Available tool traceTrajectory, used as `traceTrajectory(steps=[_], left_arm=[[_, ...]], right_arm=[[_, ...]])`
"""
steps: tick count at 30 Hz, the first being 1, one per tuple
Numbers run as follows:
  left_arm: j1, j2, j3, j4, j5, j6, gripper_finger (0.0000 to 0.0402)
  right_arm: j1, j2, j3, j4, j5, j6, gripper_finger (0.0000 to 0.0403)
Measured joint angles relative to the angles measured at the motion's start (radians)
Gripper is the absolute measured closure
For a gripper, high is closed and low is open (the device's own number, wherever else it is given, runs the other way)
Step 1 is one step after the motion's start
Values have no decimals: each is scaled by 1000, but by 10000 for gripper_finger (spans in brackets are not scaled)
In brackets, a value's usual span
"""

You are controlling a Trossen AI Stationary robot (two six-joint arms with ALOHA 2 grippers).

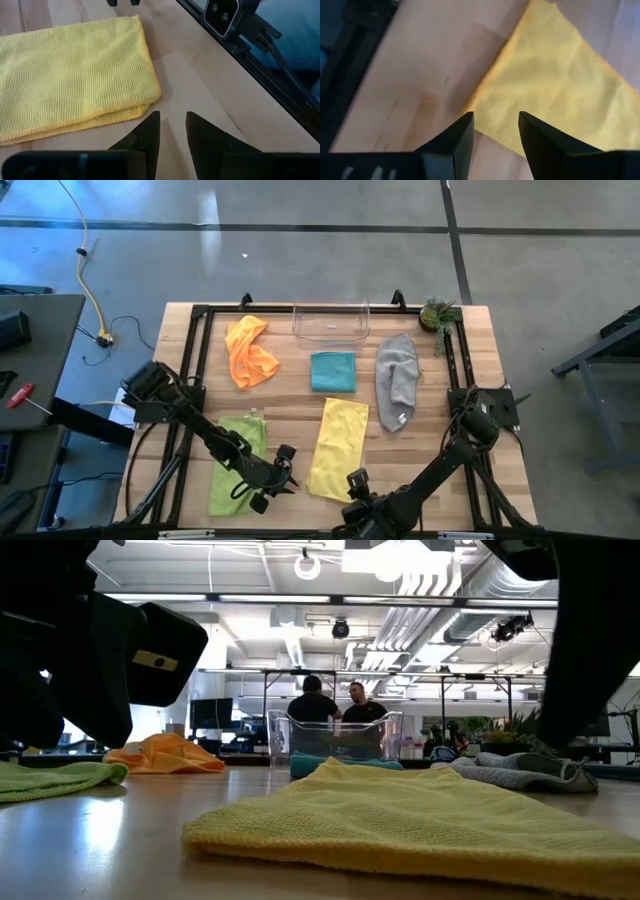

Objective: Fold microfiber towels
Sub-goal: Fold the yellow towel on the table

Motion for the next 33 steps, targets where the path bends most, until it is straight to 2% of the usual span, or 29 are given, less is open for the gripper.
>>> traceTrajectory(steps=[4, 17, 23, 26, 31, 33], left_arm=[[0, 0, 0, -2, 0, 0, 318], [0, 0, 0, -3, 0, 2, 321], [0, 0, 0, -3, -1, 10, 321], [0, 0, 0, -3, -1, 19, 321], [0, 0, 0, -3, -9, 19, 321], [0, 0, 0, -3, -34, 19, 321]], right_arm=[[10, 5, -10, 12, -36, 6, 253], [-5, 20, -23, 83, -80, -106, 254], [-12, 44, -20, 78, -78, -109, 260], [-21, 45, -20, 78, -96, -104, 287], [-32, 47, -20, 76, -111, -103, 375], [-33, 49, -19, 74, -96, -102, 395]])
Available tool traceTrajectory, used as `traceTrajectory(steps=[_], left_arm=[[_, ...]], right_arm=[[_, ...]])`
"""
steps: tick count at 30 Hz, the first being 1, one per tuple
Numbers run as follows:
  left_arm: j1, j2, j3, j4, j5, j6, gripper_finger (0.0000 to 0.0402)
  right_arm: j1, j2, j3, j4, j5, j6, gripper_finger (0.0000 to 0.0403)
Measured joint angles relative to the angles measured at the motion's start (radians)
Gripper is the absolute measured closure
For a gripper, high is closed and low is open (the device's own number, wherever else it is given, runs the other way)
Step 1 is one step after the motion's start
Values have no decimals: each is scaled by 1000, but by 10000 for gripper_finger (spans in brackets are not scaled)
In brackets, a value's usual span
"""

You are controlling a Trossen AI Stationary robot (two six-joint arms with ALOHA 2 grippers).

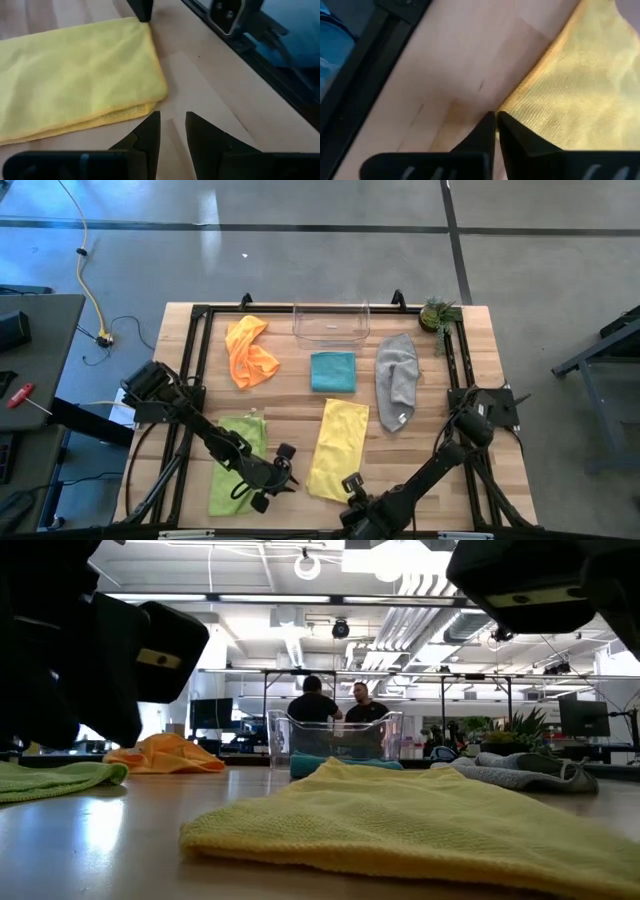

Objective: Fold microfiber towels
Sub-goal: Fold the yellow towel on the table

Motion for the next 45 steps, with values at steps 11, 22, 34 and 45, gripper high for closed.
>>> traceTrajectory(steps=[11, 22, 34, 45], left_arm=[[-28, 0, 101, -133, -43, 92, 269], [-56, 79, 141, -134, -162, 145, 234], [-44, 188, 227, -142, -187, 299, 234], [15, 230, 306, -249, -199, 303, 285]], right_arm=[[-3, -43, 16, -42, 145, 161, 398], [-5, -74, 16, -43, 153, 240, 402], [-17, -75, 16, -32, 150, 308, 403], [-14, -76, 17, 17, 138, 284, 403]])
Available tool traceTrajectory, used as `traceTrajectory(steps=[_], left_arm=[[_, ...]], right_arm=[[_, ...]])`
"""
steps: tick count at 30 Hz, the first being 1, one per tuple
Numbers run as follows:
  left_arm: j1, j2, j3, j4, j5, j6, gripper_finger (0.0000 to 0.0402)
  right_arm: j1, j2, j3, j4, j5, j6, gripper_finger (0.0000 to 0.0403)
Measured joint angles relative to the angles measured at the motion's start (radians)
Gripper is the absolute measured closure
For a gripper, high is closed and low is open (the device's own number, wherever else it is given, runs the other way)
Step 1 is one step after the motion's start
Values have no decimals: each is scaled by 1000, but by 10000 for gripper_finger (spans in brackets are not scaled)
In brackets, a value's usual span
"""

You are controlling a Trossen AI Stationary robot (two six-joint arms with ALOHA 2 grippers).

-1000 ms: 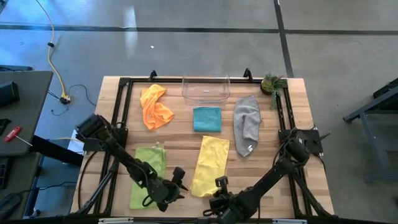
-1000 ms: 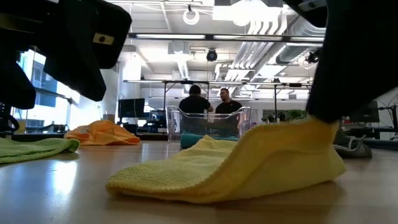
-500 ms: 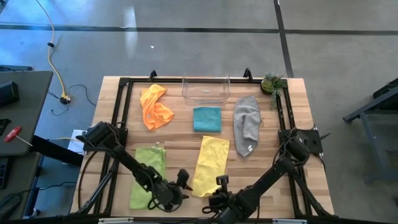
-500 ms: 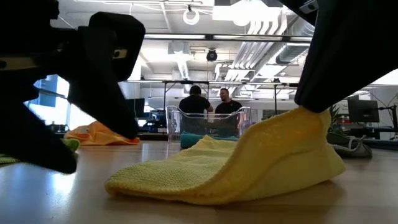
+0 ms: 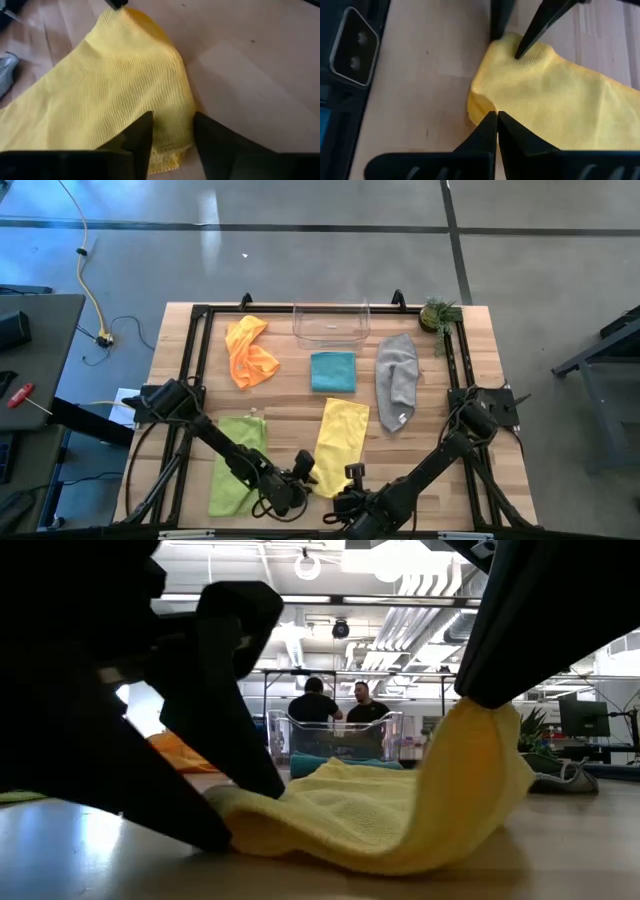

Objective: Fold microfiber towels
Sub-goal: Fold the yellow towel on the table

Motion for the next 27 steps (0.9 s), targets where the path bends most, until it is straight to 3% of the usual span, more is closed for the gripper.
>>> traceTrajectory(steps=[6, 12, 18, 23, 27], left_arm=[[9, -2, 0, -37, 29, 3, 388], [-8, -6, -2, -48, 19, -38, 397], [-2, -28, -4, -62, 93, -176, 399], [8, -60, -7, -70, 186, -276, 400], [17, -80, -6, -62, 218, -349, 401]], right_arm=[[14, 0, 0, 0, -9, 5, 403], [42, -1, 0, -70, -29, 72, 389], [80, -1, 0, -141, -64, 147, 295], [95, -1, 0, -112, 19, 197, 199], [91, 27, -3, -59, 52, 181, 154]])
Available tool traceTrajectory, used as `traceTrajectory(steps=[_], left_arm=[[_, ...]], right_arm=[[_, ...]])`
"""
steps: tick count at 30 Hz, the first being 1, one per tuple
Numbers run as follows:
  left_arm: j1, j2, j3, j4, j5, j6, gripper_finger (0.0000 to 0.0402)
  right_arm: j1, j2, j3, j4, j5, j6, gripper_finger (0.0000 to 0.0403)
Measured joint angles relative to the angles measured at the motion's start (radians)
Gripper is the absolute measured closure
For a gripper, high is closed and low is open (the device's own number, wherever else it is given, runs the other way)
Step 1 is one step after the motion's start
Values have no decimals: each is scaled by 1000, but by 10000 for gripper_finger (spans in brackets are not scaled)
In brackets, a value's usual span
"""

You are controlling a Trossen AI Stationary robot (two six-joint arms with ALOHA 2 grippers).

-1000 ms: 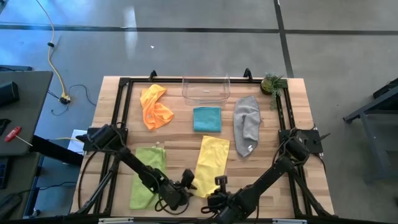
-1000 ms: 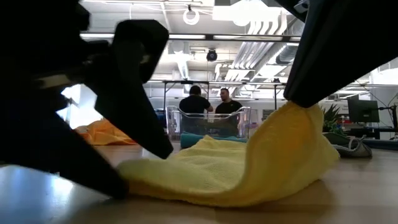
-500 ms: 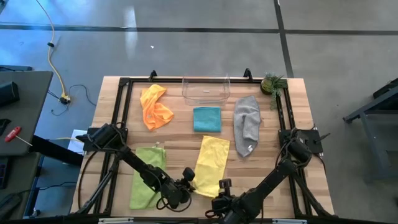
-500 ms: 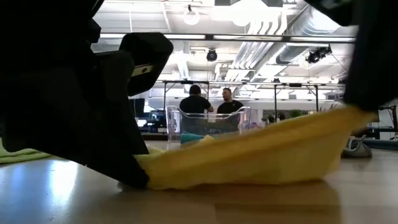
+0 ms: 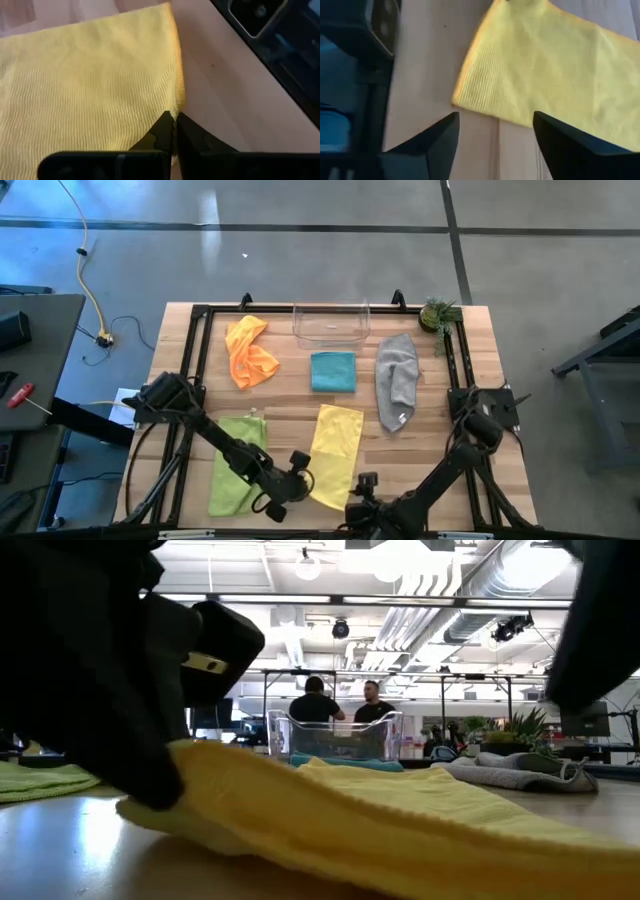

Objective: Fold microfiber towels
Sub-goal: Fold the yellow towel on the table

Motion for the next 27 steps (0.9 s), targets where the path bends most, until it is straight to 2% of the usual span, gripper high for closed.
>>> traceTrajectory(steps=[5, 11, 16, 22, 27], left_arm=[[13, -8, 0, 10, -3, -79, 401], [30, -8, 1, 30, 0, -139, 401], [31, -10, 2, 41, 2, -139, 401], [30, -10, 2, 43, 14, -135, 401], [30, -10, 2, 42, 15, -132, 401]], right_arm=[[3, 21, -1, 74, 24, -53, 149], [12, 22, -7, 81, 87, -92, 160], [22, 26, -65, 189, 63, -185, 172], [12, 26, -104, 222, 68, -269, 207], [-2, 23, -155, 324, 27, -365, 250]])
